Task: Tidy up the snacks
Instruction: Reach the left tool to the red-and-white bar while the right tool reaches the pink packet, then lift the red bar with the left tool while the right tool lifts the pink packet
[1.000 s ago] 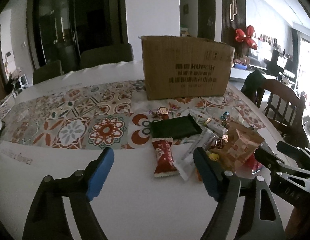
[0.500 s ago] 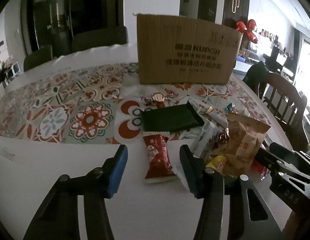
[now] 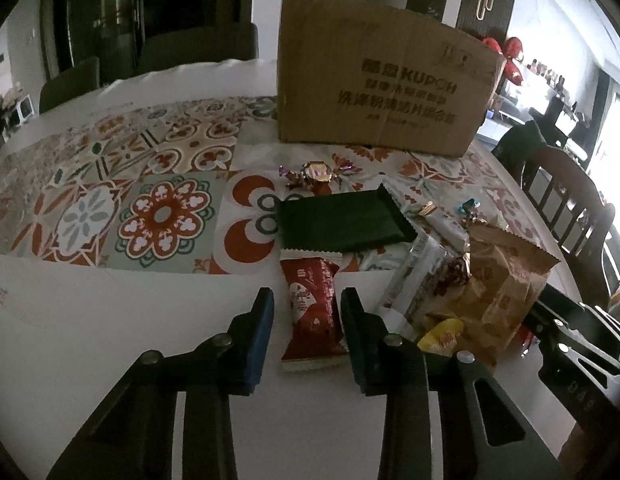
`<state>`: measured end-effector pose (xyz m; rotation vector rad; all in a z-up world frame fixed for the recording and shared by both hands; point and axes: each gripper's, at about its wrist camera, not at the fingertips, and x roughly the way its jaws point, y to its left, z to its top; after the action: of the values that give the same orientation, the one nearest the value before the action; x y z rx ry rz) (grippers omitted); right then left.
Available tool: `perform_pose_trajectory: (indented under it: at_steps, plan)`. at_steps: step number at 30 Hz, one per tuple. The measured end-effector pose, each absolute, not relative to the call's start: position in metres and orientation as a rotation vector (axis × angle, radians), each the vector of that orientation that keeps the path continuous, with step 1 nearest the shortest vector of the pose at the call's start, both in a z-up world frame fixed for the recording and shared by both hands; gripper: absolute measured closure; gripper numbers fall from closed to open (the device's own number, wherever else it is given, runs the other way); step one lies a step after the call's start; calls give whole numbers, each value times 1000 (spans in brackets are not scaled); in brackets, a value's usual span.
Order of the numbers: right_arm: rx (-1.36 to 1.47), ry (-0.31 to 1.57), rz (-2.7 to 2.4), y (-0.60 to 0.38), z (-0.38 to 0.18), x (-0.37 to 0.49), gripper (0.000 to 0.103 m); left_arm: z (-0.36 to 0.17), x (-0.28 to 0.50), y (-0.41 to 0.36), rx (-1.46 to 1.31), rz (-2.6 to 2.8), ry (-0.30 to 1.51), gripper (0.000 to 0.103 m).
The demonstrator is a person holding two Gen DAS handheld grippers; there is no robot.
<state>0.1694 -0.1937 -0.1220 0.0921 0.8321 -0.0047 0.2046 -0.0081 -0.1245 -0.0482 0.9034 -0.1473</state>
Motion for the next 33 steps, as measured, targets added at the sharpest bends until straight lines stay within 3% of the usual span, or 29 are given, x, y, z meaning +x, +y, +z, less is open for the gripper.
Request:
perform_pose_trajectory:
  at_steps: [9, 13, 33]
  plan:
    - [86, 832, -5, -194, -125, 176, 60, -126, 207, -8, -65, -154, 911, 79]
    - [69, 832, 5, -193, -125, 176, 66, -126, 206, -9, -64, -166, 912, 80]
    - [108, 686, 18, -205, -75, 148, 66, -68, 169, -21, -29, -207, 767, 80]
